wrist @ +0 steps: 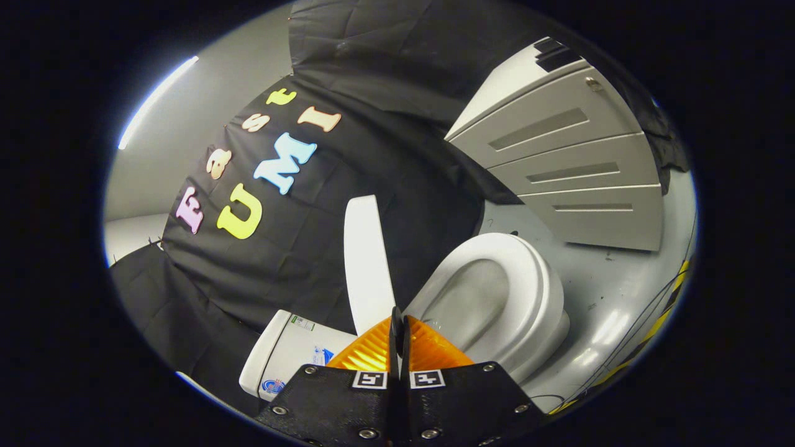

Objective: Open the toilet lid.

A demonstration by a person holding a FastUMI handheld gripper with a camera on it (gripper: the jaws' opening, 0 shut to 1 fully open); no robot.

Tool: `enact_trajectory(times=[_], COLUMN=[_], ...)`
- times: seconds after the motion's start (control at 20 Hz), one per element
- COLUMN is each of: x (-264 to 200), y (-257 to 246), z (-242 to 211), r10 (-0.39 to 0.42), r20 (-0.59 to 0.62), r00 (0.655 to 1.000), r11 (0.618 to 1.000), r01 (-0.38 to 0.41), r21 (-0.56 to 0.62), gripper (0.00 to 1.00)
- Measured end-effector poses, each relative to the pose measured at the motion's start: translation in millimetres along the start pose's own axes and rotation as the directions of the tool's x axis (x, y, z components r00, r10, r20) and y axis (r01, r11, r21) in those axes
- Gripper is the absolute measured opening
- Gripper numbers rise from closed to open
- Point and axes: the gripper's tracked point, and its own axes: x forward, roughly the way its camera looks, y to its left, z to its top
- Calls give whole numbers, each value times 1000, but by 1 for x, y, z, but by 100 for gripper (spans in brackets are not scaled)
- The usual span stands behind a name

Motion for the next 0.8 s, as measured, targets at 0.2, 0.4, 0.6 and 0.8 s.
enact_trajectory(times=[0.2, 0.4, 0.6, 0.8], x=[-5, -8, -11, -11], y=[34, 73, 110, 140], z=[-2, -13, -31, -49], r10=[49, 107, 159, 214], r20=[-2, -25, -59, -101], r00=[999, 994, 986, 972], r11=[998, 986, 963, 941], r01=[-49, -110, -168, -233], r21=[-46, -126, -210, -247], gripper=[0, 0, 0, 0])
